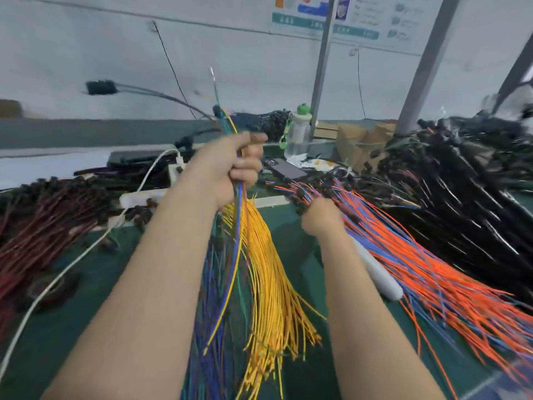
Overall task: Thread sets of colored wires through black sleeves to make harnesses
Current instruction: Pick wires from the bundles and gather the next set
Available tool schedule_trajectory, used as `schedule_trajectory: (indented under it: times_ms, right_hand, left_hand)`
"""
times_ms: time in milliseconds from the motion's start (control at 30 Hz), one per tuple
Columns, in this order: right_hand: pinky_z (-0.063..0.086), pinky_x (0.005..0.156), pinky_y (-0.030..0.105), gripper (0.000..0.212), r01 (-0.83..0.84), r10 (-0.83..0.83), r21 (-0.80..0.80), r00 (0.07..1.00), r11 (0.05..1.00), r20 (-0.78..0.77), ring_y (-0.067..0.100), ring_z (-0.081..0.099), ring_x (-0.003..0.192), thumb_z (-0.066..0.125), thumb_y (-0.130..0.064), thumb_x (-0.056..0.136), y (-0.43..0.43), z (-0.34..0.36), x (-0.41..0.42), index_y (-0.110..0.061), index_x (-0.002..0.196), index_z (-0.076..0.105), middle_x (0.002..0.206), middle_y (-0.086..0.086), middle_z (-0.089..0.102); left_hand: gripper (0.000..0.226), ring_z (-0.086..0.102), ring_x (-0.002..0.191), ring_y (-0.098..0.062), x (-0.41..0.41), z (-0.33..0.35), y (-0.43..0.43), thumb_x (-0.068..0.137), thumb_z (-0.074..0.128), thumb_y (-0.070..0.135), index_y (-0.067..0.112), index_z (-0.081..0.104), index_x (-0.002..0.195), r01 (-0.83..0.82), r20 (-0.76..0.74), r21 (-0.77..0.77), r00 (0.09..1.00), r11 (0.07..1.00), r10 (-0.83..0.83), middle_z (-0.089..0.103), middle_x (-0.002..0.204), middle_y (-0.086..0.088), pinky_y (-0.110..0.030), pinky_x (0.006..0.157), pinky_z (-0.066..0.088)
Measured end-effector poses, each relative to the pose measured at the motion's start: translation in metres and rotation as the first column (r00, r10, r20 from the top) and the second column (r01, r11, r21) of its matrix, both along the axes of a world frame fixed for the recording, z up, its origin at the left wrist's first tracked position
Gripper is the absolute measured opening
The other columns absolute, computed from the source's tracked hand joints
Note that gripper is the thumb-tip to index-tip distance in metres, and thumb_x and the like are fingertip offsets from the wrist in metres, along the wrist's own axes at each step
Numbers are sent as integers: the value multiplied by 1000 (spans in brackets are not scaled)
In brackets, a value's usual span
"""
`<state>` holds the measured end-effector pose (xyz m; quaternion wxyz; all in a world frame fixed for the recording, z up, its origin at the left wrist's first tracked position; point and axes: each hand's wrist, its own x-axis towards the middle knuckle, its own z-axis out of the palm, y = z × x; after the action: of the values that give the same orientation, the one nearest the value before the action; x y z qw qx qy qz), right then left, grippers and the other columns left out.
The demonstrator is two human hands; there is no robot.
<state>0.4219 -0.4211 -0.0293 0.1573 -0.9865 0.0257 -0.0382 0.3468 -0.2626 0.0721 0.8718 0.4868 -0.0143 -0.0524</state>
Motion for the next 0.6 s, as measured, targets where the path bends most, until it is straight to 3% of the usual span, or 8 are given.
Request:
schedule_trajectory:
  times_ms: [133, 267, 433, 600]
  right_hand:
    - [28, 112, 41, 43, 5, -17, -90, 992, 996, -128, 36, 30, 139, 46, -18, 94, 8, -16, 21, -1, 134, 46, 149, 23, 31]
    - [9, 117, 52, 50, 88, -86, 5, 976, 996, -201, 32, 7, 147, 49, -24, 97, 17, -25, 31, -10, 144, 36, 158, 13, 12]
    - [10, 116, 55, 52, 164, -156, 28, 971, 986, -178, 35, 9, 144, 46, -12, 92, 14, -27, 40, -4, 142, 35, 157, 13, 15]
    - [14, 114, 54, 49, 193, -183, 61, 973, 979, -143, 34, 11, 144, 47, -14, 91, 14, -31, 41, -5, 140, 40, 156, 11, 17]
  left_hand:
    - [31, 23, 26, 1, 35, -55, -24, 103, 31, 17, 8, 47, 79, -31, -187, 89, 981, 996, 48, 34, 59, 1, -8, 26, 12]
    - [33, 25, 26, 1, 52, -86, -32, 104, 30, 17, 8, 47, 77, -54, -275, 32, 959, 998, 61, 39, 65, -2, -9, 25, 16]
    - [28, 26, 27, 0, 58, -95, -32, 103, 33, 14, 9, 47, 79, -73, -324, 74, 941, 995, 93, 45, 64, -2, -10, 26, 17]
    - [23, 28, 29, 0, 58, -98, -30, 100, 38, 10, 9, 51, 81, -65, -322, 123, 941, 990, 102, 50, 67, -2, -10, 28, 19]
